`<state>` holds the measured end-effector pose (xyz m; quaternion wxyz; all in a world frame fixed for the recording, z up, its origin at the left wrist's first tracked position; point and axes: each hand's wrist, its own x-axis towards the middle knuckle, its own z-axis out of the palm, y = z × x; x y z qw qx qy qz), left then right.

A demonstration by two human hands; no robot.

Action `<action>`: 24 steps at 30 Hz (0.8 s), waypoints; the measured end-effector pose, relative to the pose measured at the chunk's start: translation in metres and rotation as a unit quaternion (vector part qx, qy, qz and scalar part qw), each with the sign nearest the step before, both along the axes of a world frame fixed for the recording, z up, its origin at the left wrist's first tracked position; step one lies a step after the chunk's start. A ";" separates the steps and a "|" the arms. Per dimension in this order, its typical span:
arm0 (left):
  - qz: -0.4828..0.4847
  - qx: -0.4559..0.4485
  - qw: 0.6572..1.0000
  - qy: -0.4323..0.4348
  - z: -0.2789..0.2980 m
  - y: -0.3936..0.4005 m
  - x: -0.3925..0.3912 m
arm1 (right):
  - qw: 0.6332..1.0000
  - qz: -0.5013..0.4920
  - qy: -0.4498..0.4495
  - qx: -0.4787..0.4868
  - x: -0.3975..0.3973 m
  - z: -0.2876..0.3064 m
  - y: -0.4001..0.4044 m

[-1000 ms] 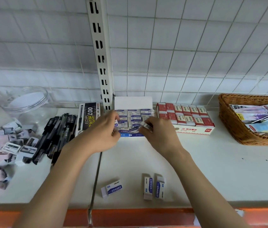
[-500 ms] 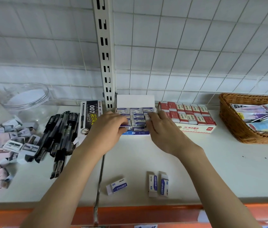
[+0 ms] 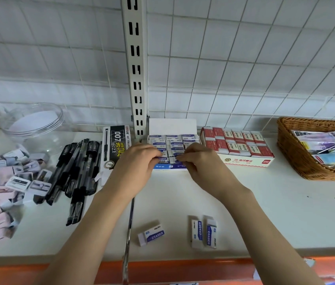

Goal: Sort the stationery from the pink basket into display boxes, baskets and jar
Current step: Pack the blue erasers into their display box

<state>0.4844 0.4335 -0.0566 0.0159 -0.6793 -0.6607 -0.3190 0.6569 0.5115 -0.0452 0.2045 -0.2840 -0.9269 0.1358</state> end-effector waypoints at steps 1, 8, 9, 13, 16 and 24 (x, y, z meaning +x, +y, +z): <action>0.007 0.001 1.000 -0.002 0.000 0.000 -0.001 | 1.000 0.000 0.000 0.000 0.000 0.000 -0.001; 0.078 0.037 0.996 0.012 0.000 -0.014 -0.012 | 0.998 -0.053 0.020 0.021 0.001 0.001 -0.005; 0.081 0.033 0.996 0.013 -0.001 -0.016 -0.012 | 0.997 -0.065 0.010 0.033 -0.001 0.001 -0.007; 0.086 0.016 0.996 0.014 -0.005 -0.023 -0.009 | 0.993 -0.084 -0.038 0.069 -0.012 -0.003 -0.014; 0.088 0.019 0.996 0.009 -0.006 -0.025 -0.008 | 0.994 -0.085 -0.047 0.048 -0.015 -0.002 -0.012; 0.039 0.011 0.999 0.007 0.000 -0.017 -0.004 | 0.998 -0.062 0.006 -0.009 0.000 0.002 -0.005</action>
